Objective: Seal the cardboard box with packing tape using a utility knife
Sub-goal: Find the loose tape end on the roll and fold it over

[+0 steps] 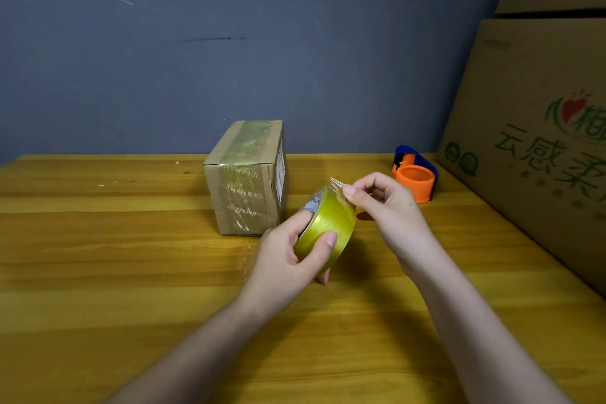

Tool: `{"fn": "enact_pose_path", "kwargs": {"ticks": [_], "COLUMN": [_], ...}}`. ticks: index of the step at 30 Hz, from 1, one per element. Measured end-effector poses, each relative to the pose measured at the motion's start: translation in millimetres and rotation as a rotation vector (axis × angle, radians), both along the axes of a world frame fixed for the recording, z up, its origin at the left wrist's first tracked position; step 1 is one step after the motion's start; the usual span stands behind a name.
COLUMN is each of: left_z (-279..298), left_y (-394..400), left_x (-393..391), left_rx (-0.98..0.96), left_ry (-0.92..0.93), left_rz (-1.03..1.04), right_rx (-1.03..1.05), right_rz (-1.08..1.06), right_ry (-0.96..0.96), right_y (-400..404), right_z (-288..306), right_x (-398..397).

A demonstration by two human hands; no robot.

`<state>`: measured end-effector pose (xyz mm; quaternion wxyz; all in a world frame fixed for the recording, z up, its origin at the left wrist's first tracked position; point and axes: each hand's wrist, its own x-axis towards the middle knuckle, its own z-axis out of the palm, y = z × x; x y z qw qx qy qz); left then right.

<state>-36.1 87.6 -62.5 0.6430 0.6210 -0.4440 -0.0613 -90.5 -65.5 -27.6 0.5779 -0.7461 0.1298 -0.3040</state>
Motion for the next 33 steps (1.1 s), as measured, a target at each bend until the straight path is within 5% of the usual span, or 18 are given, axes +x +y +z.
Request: {"fn": "enact_pose_path", "kwargs": {"ticks": [12, 18, 25, 33], "left_z": [0, -2, 7, 17], "left_y": [3, 0, -7, -5], "left_x": [0, 0, -6, -5], "left_rx": [-0.007, -0.006, 0.029, 0.013], "left_ry": [0.025, 0.030, 0.293, 0.493], "left_rz": [-0.012, -0.022, -0.215, -0.061], "right_rx": [0.020, 0.338, 0.035, -0.321], "right_rz": [0.037, 0.109, -0.051, -0.080], "right_ry": [-0.006, -0.067, -0.232, -0.260], "right_y": [7, 17, 22, 38], "right_z": [-5, -17, -14, -26], "right_x": [1, 10, 9, 5]}}
